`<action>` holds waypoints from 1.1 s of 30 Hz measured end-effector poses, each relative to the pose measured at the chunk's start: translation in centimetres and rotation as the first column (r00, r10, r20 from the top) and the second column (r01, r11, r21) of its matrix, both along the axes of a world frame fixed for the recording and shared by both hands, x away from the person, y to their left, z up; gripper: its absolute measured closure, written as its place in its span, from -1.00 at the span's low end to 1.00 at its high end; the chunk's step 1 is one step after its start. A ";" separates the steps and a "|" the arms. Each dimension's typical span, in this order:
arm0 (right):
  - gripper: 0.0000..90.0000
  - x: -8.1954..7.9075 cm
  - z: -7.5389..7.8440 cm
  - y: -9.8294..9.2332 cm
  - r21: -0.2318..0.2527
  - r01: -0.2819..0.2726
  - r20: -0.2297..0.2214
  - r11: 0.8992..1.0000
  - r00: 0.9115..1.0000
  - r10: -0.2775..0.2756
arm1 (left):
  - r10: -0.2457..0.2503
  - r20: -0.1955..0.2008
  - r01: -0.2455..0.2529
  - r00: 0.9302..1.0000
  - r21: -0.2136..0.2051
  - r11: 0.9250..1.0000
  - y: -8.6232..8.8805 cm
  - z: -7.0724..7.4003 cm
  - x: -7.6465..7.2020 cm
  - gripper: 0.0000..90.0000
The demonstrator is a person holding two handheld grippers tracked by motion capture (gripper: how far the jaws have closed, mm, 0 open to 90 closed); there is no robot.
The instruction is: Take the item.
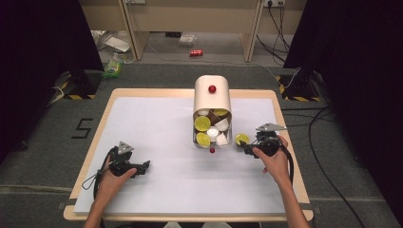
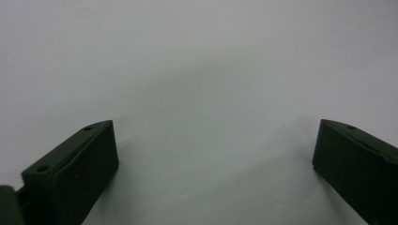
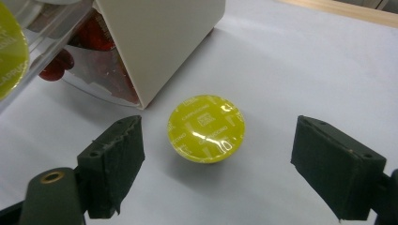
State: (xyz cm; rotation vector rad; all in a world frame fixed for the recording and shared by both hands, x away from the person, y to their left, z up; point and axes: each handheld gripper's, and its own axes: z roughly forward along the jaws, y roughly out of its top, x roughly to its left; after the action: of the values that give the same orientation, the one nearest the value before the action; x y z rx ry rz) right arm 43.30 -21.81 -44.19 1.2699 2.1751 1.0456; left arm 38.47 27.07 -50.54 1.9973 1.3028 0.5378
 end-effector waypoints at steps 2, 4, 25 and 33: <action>-0.60 -0.3 0.1 -0.3 0.003 0.004 0.006 1.000 1.000 -0.004 | 0.000 0.000 0.000 1.000 0.000 1.000 0.0 0.0 0.0 -1.00; -0.60 -0.6 0.2 -0.5 0.003 0.006 0.009 1.000 1.000 -0.006 | 0.000 0.000 0.000 1.000 -0.001 1.000 0.0 0.0 0.0 -1.00; -0.58 -3.1 -1.4 -3.5 -0.017 0.059 -0.012 0.998 0.998 -0.060 | 0.001 0.001 -0.001 1.000 0.001 1.000 0.0 0.0 0.0 -1.00; -0.58 -4.2 -2.2 -3.9 -0.025 0.063 -0.020 0.998 0.998 -0.064 | 0.001 0.001 -0.001 1.000 0.001 1.000 0.0 0.0 0.0 -1.00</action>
State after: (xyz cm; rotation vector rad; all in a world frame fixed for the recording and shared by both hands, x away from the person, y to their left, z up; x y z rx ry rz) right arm 39.13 -25.73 -46.40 1.3357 2.1415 0.9819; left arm 38.46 27.04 -50.55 1.9971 1.3030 0.5402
